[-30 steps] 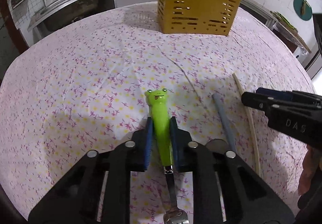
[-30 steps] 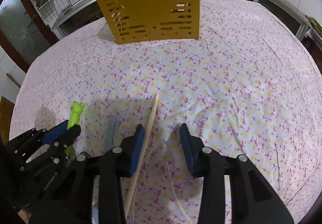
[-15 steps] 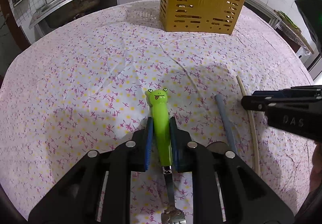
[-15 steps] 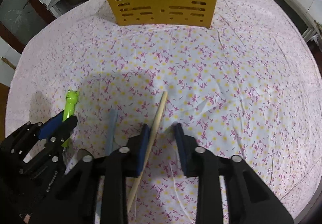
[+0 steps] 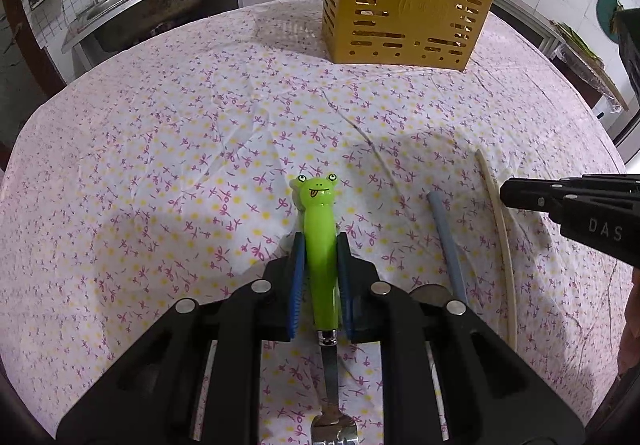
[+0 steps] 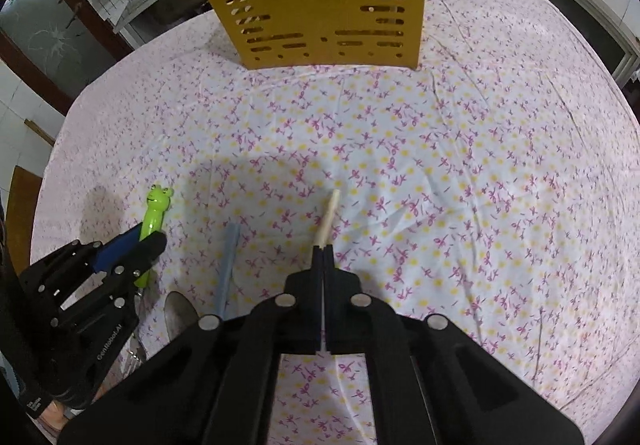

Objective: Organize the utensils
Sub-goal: 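Close the left tool on the frog fork handle while the right tool grasps a chopstick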

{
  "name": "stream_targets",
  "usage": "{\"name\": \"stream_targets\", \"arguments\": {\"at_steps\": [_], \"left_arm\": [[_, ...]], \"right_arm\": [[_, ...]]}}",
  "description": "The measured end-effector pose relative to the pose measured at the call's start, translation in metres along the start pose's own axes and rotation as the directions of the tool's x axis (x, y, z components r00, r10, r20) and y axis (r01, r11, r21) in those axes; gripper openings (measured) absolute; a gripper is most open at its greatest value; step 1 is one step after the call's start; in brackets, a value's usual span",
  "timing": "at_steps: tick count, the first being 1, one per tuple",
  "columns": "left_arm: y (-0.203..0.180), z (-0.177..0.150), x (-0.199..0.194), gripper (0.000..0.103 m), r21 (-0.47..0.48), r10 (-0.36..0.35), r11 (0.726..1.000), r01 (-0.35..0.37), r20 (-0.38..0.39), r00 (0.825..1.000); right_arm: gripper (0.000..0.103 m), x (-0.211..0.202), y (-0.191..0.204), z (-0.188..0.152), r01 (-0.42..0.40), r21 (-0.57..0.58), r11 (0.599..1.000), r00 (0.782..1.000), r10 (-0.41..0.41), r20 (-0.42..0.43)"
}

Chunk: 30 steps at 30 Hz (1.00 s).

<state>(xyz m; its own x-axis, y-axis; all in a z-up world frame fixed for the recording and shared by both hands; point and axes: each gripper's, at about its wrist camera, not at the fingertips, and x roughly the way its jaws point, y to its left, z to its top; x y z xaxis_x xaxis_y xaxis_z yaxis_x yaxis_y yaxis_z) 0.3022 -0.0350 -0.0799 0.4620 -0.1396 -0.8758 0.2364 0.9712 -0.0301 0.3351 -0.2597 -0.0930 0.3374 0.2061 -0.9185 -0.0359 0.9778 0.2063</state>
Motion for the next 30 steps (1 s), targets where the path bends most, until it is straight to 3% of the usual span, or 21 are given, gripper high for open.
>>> {"name": "stream_targets", "arguments": {"at_steps": [6, 18, 21, 30], "left_arm": [[-0.001, -0.001, 0.002, 0.014, 0.006, 0.003, 1.0, -0.003, -0.005, 1.0], [0.002, -0.001, 0.002, 0.014, 0.01, -0.015, 1.0, 0.015, -0.005, 1.0], [0.003, -0.002, 0.002, 0.014, 0.014, -0.02, 1.0, 0.02, -0.003, 1.0], [0.005, -0.003, 0.001, 0.015, 0.013, -0.028, 1.0, 0.028, -0.001, 1.0]], "right_arm": [[0.002, 0.001, 0.003, 0.001, -0.021, 0.02, 1.0, 1.0, 0.021, 0.002], [0.004, 0.008, 0.02, 0.005, 0.026, 0.013, 1.0, 1.0, -0.026, -0.014], [0.011, 0.016, 0.027, 0.006, 0.046, 0.004, 0.999, 0.998, -0.046, -0.049], [0.011, 0.024, 0.039, 0.01, 0.078, 0.002, 0.997, 0.996, -0.077, -0.054]]}}
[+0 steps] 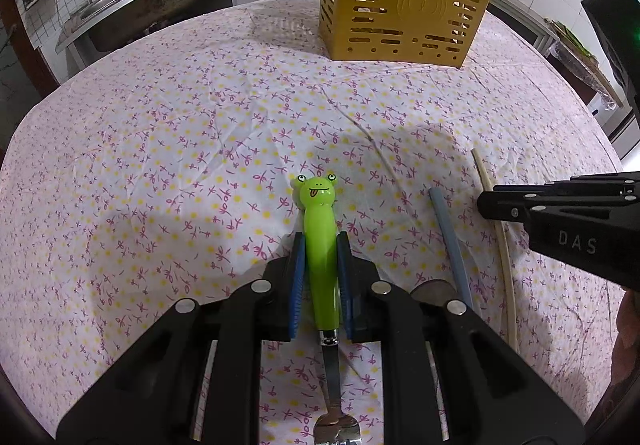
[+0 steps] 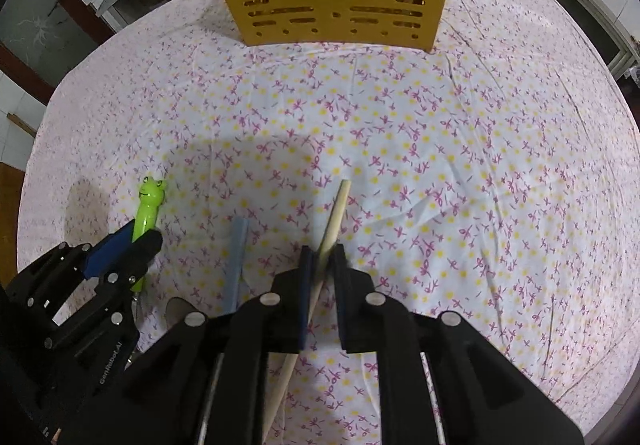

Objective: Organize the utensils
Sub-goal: 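Close the left tool on the frog fork handle while the right tool grasps a chopstick, then lift the frog fork over the caddy while the right tool carries its chopstick there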

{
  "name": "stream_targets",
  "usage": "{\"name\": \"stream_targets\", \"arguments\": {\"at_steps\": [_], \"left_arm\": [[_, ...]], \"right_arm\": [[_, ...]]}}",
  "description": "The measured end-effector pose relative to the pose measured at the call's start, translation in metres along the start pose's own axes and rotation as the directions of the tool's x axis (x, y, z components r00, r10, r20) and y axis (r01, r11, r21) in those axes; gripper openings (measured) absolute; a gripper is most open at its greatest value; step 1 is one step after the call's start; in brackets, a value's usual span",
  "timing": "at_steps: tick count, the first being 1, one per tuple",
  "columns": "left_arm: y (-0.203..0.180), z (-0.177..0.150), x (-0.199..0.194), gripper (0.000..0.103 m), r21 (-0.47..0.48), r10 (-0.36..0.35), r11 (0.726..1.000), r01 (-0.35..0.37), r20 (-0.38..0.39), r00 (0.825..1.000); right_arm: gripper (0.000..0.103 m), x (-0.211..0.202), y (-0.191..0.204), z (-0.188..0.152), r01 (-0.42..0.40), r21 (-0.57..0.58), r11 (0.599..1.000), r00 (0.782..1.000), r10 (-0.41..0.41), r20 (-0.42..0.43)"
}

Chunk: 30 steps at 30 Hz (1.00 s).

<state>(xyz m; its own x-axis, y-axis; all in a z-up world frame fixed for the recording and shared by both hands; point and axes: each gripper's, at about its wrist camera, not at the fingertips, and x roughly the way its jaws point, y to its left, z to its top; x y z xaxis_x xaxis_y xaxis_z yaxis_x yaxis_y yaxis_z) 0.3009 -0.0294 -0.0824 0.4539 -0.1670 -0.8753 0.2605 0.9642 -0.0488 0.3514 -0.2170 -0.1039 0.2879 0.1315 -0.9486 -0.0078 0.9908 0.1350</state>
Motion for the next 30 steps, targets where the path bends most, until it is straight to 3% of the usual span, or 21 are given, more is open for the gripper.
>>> {"name": "stream_targets", "arguments": {"at_steps": [6, 10, 16, 19, 23, 25, 27, 30], "left_arm": [[-0.001, 0.0, -0.001, 0.014, -0.004, 0.011, 1.0, -0.011, 0.004, 1.0], [0.003, 0.001, -0.01, 0.014, -0.038, 0.036, 0.999, -0.035, 0.032, 0.999], [0.009, 0.007, -0.047, 0.014, -0.081, -0.029, 0.996, 0.042, 0.153, 0.988], [0.01, 0.01, -0.069, 0.014, -0.088, -0.068, 0.992, 0.091, 0.241, 0.968], [0.009, 0.017, -0.093, 0.014, -0.099, -0.081, 0.987, 0.123, 0.351, 0.933], [0.004, 0.022, -0.1, 0.014, -0.096, -0.083, 0.987, 0.128, 0.379, 0.922], [-0.001, 0.028, -0.102, 0.014, -0.091, -0.086, 0.987, 0.131, 0.392, 0.916], [-0.008, 0.036, -0.103, 0.014, -0.073, -0.081, 0.99, 0.12, 0.403, 0.912]], "right_arm": [[0.006, -0.005, -0.004, -0.004, -0.008, -0.028, 1.0, 1.0, 0.008, 0.021], [0.006, -0.022, -0.014, -0.008, -0.019, -0.037, 0.999, 0.996, 0.022, 0.088], [0.006, -0.058, -0.036, -0.013, -0.094, -0.022, 0.995, 0.967, 0.097, 0.234], [0.006, -0.082, -0.047, -0.017, -0.105, -0.036, 0.994, 0.934, 0.111, 0.341], [0.006, -0.116, -0.054, -0.018, -0.149, -0.058, 0.987, 0.857, 0.159, 0.49], [0.006, -0.128, -0.056, -0.018, -0.109, -0.071, 0.992, 0.821, 0.13, 0.555], [0.006, -0.139, -0.057, -0.02, -0.088, -0.087, 0.992, 0.782, 0.123, 0.61], [0.006, -0.146, -0.063, -0.019, -0.092, -0.093, 0.991, 0.754, 0.13, 0.644]]}}
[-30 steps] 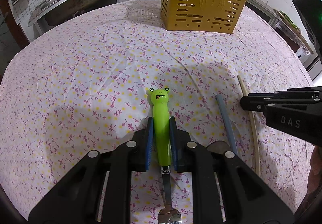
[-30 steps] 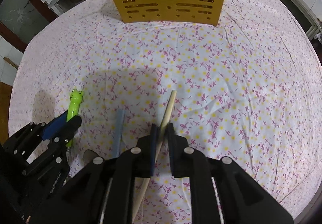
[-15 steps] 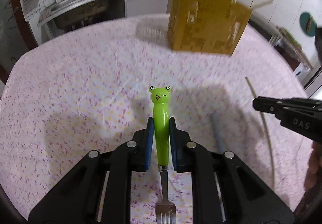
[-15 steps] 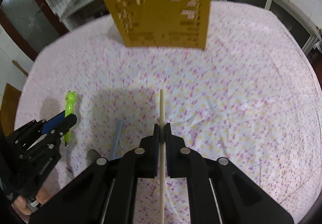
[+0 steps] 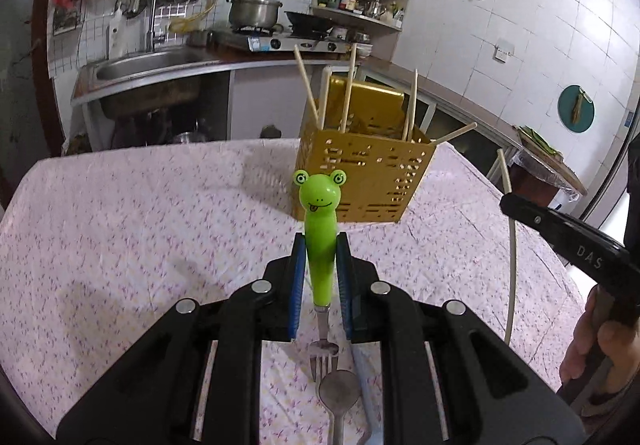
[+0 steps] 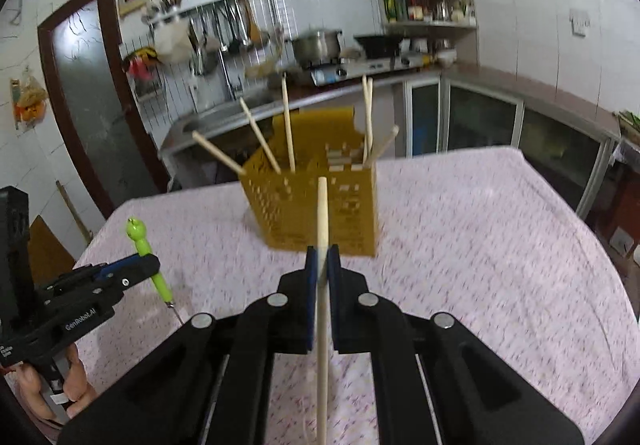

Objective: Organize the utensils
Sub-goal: 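Lift the frog fork over the caddy while the right tool carries its chopstick there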

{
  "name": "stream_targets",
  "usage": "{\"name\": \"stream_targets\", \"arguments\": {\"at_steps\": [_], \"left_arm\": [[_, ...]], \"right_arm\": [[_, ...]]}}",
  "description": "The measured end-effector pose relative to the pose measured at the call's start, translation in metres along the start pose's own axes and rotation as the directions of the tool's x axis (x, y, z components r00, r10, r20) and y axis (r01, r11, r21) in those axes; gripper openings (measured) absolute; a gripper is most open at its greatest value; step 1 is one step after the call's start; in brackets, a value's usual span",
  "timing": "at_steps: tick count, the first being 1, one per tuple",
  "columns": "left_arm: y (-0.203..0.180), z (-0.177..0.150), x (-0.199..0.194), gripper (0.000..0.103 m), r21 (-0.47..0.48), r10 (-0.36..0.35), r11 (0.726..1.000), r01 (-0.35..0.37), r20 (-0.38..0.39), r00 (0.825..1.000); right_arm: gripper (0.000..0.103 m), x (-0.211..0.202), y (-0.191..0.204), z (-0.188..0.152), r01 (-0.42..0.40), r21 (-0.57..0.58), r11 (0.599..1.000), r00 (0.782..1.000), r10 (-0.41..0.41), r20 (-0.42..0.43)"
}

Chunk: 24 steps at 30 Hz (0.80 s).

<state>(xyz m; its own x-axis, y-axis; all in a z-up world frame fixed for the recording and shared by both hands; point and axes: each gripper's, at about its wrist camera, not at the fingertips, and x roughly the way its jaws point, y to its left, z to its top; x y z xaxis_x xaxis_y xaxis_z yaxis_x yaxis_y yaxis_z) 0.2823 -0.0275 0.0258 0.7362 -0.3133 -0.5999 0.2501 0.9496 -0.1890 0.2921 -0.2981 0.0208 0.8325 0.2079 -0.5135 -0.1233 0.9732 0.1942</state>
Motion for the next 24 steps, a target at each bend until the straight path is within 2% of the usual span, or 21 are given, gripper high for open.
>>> {"name": "stream_targets", "arguments": {"at_steps": [7, 12, 20, 24], "left_arm": [[-0.004, -0.001, 0.01, 0.014, 0.016, 0.019, 1.0, -0.019, -0.01, 1.0], [-0.004, 0.0, 0.002, 0.014, 0.026, 0.018, 0.999, -0.018, -0.008, 1.0], [-0.014, 0.006, -0.022, 0.014, 0.065, 0.023, 0.998, -0.026, 0.038, 0.999], [-0.018, 0.011, -0.032, 0.014, 0.073, 0.019, 0.997, -0.022, 0.051, 0.999]], "right_arm": [[0.006, 0.004, -0.009, -0.006, -0.008, -0.005, 1.0, 1.0, 0.008, 0.029], [0.006, 0.003, -0.015, -0.011, -0.025, 0.028, 0.999, 0.998, 0.023, 0.062], [0.006, -0.013, -0.011, -0.013, -0.039, 0.02, 0.999, 0.988, 0.035, 0.152], [0.006, -0.022, -0.011, -0.014, -0.053, 0.016, 0.998, 0.975, 0.049, 0.215]]}}
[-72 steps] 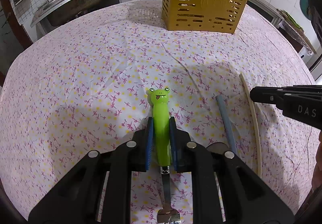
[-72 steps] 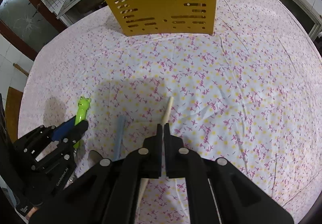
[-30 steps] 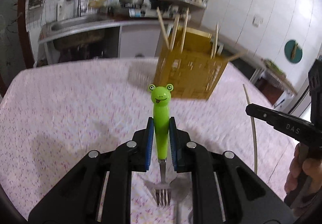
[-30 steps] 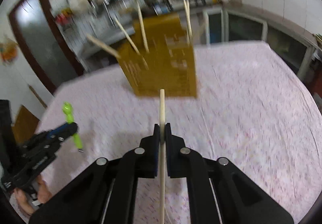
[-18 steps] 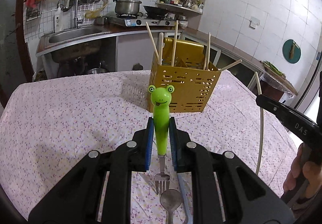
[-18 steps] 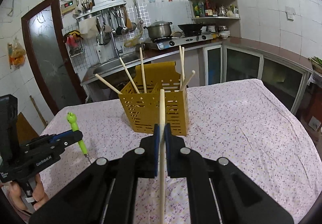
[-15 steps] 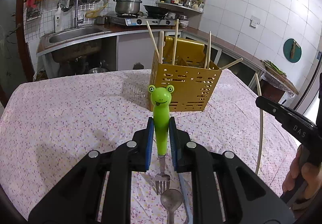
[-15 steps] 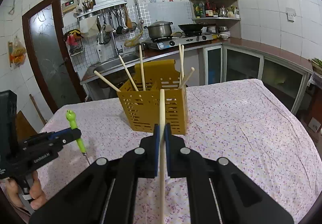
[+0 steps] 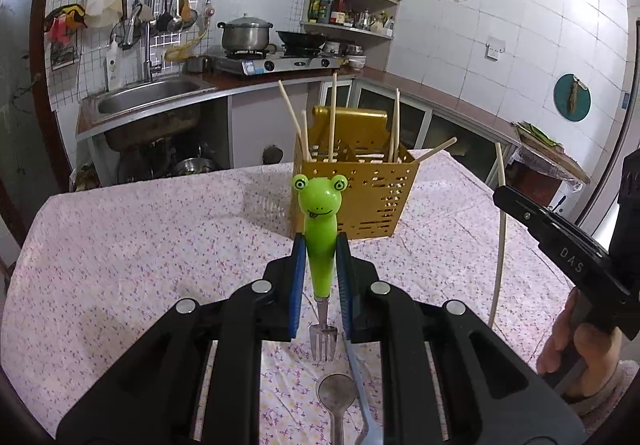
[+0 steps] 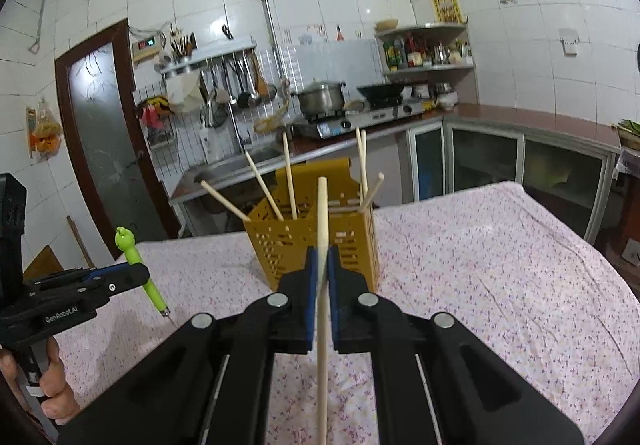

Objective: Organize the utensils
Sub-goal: 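Lift the frog fork over the caddy while the right tool carries its chopstick there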

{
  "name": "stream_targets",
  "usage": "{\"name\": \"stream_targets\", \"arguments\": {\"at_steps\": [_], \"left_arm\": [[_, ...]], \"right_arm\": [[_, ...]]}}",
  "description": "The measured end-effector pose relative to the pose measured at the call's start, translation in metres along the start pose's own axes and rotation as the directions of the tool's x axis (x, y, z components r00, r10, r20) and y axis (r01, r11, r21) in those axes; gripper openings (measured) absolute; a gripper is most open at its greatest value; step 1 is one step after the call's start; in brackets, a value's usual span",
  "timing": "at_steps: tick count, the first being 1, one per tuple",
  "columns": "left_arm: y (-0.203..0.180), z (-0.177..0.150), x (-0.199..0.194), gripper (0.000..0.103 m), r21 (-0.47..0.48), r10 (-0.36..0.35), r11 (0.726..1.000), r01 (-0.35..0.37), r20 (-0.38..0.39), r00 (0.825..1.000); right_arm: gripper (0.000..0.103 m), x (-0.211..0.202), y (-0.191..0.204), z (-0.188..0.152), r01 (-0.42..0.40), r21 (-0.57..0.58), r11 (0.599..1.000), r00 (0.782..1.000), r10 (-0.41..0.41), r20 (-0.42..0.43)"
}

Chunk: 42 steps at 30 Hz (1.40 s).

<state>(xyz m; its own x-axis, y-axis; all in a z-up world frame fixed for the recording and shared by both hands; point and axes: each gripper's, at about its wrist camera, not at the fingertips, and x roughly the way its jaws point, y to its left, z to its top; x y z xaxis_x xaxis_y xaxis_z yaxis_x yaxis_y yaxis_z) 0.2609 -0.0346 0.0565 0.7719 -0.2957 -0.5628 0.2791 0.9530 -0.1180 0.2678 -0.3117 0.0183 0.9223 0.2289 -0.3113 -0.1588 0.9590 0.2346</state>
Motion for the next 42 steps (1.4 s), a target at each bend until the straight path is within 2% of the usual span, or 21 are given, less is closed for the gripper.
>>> {"name": "stream_targets", "arguments": {"at_steps": [6, 13, 17, 20, 30, 36, 40, 42], "left_arm": [[-0.008, 0.007, -0.01, 0.014, 0.024, 0.006, 1.0, -0.006, 0.011, 1.0], [-0.018, 0.024, -0.013, 0.014, 0.04, 0.004, 0.999, -0.006, 0.029, 1.0], [-0.021, 0.038, -0.01, 0.014, 0.049, 0.0, 0.999, -0.003, 0.051, 0.999], [-0.025, 0.055, -0.004, 0.014, 0.055, -0.004, 0.999, 0.0, 0.077, 0.997], [-0.039, 0.124, 0.017, 0.014, 0.104, -0.008, 0.995, -0.012, 0.193, 0.981], [-0.039, 0.142, 0.043, 0.014, 0.116, 0.014, 0.992, -0.043, 0.237, 0.971], [-0.029, 0.148, 0.055, 0.014, 0.096, 0.023, 0.994, -0.053, 0.287, 0.958], [-0.027, 0.149, 0.063, 0.014, 0.1, 0.026, 0.993, -0.057, 0.289, 0.957]], "right_arm": [[0.006, -0.007, -0.004, 0.001, -0.016, -0.011, 1.0, 0.994, 0.018, 0.105], [0.006, 0.004, -0.01, 0.005, -0.027, -0.026, 0.999, 0.989, 0.031, 0.148], [0.006, 0.009, -0.013, 0.013, -0.024, -0.046, 0.999, 0.978, 0.033, 0.207], [0.006, 0.013, -0.013, 0.028, -0.023, -0.064, 0.998, 0.965, 0.039, 0.258], [0.006, 0.042, -0.01, 0.094, 0.0, -0.068, 0.998, 0.903, 0.029, 0.428], [0.006, 0.068, -0.009, 0.11, 0.01, -0.036, 0.999, 0.871, 0.009, 0.492], [0.006, 0.08, -0.006, 0.113, 0.02, -0.035, 0.999, 0.858, 0.001, 0.514], [0.006, 0.086, -0.004, 0.111, 0.03, -0.038, 0.999, 0.854, -0.006, 0.52]]}}
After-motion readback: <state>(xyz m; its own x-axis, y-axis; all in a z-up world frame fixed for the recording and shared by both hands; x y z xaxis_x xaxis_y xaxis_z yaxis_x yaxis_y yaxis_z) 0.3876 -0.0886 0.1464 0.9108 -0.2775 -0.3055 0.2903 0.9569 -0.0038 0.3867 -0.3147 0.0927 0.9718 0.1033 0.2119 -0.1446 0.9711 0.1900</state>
